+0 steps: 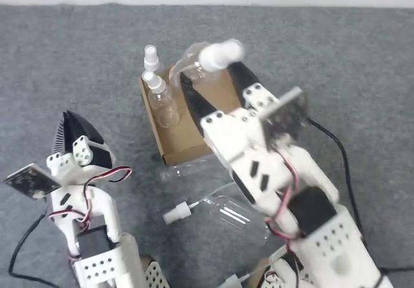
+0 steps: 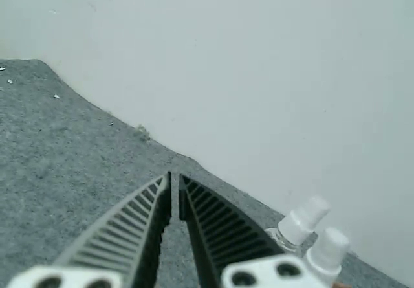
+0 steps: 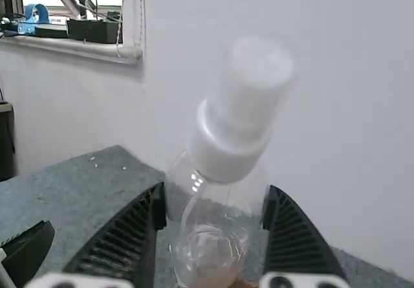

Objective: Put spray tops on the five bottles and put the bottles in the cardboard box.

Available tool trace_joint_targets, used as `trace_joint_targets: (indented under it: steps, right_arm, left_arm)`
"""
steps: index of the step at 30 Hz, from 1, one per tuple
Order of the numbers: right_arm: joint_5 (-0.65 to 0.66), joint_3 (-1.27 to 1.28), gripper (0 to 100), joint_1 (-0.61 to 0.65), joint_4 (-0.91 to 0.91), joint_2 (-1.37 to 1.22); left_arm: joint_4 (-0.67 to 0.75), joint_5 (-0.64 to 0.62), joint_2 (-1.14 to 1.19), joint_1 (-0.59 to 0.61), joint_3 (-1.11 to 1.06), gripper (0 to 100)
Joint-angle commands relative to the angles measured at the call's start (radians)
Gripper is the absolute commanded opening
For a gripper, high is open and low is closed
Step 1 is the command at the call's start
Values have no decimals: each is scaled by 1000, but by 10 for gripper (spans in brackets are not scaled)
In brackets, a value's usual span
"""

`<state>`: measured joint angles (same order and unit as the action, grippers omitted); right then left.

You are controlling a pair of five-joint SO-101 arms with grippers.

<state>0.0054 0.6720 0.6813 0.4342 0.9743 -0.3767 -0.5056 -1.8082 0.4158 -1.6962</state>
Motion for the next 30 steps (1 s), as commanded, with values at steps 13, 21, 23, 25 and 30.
trace_joint_targets:
  steps: [13, 21, 23, 25, 30]
  right_arm:
    - [-5, -117, 101, 5, 70, -291]
    - [-9, -114, 101, 5, 74, -381]
    - [-11, -110, 101, 7, 76, -395]
    - [-11, -107, 101, 7, 76, -409]
    - [-8, -68, 101, 36, 67, -423]
  left_arm:
    - [2, 11, -14, -2, 12, 12]
    - [2, 11, -14, -2, 12, 12]
    - [2, 11, -14, -2, 12, 12]
    - [2, 11, -14, -2, 12, 12]
    - [2, 11, -14, -2, 12, 12]
